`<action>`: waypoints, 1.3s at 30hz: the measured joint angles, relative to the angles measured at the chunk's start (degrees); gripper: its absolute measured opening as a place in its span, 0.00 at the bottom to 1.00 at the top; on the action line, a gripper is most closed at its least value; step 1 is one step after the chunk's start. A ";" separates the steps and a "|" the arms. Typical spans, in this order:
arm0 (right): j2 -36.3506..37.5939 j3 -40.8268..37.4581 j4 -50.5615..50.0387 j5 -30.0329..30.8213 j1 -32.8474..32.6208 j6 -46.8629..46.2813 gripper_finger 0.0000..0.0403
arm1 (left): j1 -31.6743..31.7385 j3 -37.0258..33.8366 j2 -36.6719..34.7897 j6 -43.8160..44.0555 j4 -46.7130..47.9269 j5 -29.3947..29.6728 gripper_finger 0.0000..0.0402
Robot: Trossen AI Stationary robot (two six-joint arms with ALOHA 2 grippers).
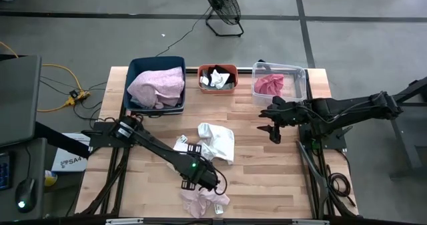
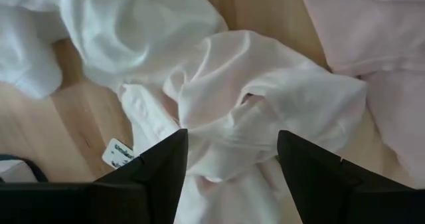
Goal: Pick & Place Cloths
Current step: Put the light pink underwear into the transparent bin
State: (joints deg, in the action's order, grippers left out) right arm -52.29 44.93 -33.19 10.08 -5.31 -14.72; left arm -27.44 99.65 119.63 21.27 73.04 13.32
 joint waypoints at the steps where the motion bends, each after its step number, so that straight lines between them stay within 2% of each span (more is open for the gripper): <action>1: 0.00 0.00 0.02 -0.01 -0.02 0.00 0.59 | 0.11 -0.03 0.00 0.16 0.07 -0.27 0.55; 13: 0.00 0.00 0.00 -0.17 0.00 0.00 0.59 | 4.40 -0.40 -0.03 2.11 -0.33 -1.02 0.43; 19: 0.00 0.02 -0.12 -0.19 0.01 0.00 0.59 | 6.11 -5.93 -0.07 1.61 -1.95 -8.46 0.42; 24: 0.00 0.02 -0.24 -0.17 0.01 0.02 0.59 | 6.22 -9.93 -0.07 1.36 -4.48 -9.62 0.41; 28: 0.00 0.02 -0.24 -0.17 0.01 0.02 0.59 | 6.17 -10.05 -0.43 1.30 -4.16 -9.55 0.29; 32: 0.00 0.04 -0.24 -0.17 0.00 0.01 0.59 | 6.19 -10.07 -2.98 1.30 -3.99 -8.69 0.06; 39: 0.00 0.07 -0.22 -0.18 0.01 -0.02 0.59 | 6.05 -10.07 -8.10 2.51 -3.70 -6.32 0.01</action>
State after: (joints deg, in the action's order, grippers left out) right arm -52.29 44.99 -33.41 9.90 -5.30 -14.74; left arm -21.39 89.58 111.54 23.78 69.34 7.00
